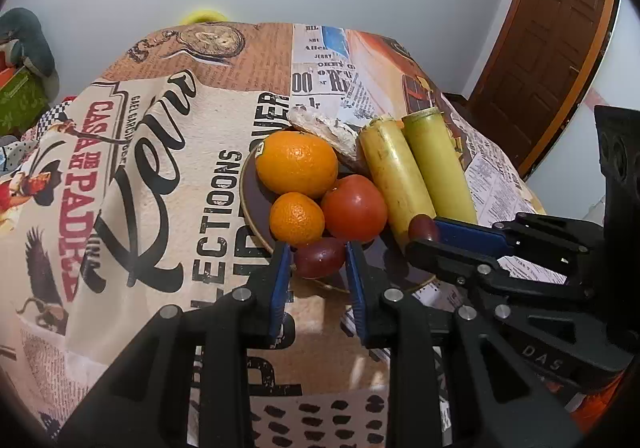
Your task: Organize fruits
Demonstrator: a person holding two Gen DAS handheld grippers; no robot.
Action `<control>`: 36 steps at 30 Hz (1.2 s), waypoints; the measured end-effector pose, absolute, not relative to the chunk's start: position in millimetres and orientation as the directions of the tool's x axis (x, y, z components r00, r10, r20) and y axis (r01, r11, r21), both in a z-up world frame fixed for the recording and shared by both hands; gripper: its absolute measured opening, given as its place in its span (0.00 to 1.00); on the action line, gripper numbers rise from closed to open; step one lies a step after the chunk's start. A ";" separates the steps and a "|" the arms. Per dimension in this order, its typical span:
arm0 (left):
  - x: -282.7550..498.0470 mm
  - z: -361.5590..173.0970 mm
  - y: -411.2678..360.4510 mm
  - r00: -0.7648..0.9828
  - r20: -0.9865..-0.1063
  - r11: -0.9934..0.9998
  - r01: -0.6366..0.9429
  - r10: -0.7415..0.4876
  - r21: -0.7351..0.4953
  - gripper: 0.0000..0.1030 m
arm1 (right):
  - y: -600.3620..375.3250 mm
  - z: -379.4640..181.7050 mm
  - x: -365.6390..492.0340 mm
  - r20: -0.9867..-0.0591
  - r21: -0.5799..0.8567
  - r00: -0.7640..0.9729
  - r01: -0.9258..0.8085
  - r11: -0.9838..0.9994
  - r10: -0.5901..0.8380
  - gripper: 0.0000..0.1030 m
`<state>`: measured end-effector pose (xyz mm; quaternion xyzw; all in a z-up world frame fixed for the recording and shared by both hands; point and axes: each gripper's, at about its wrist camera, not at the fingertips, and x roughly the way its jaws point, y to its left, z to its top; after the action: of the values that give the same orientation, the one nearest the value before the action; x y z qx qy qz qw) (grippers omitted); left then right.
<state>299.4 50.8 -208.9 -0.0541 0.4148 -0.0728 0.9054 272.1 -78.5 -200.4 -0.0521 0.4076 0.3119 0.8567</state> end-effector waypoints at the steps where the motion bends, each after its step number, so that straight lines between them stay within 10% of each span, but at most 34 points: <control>1: 301.5 -210.1 51.2 0.640 -0.747 0.983 0.086 -0.179 -0.162 0.26 | -77.5 -201.3 272.4 -0.729 0.158 0.478 -0.578 0.801 0.489 0.20; 18: 281.1 -178.2 58.2 0.702 -0.698 0.987 0.048 -0.143 -0.154 0.34 | -89.6 -181.5 267.4 -0.705 0.181 0.499 -0.561 0.808 0.504 0.23; 36: 125.1 -13.8 22.8 0.942 -0.326 0.996 0.061 -0.076 -0.057 0.38 | -152.4 -23.0 140.3 -0.358 0.124 0.772 -0.518 0.846 0.525 0.23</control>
<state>125.1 22.8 -13.8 -0.0233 0.1665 -0.0349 0.9851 140.3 -152.4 -23.0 0.0092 0.1931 0.2772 0.9412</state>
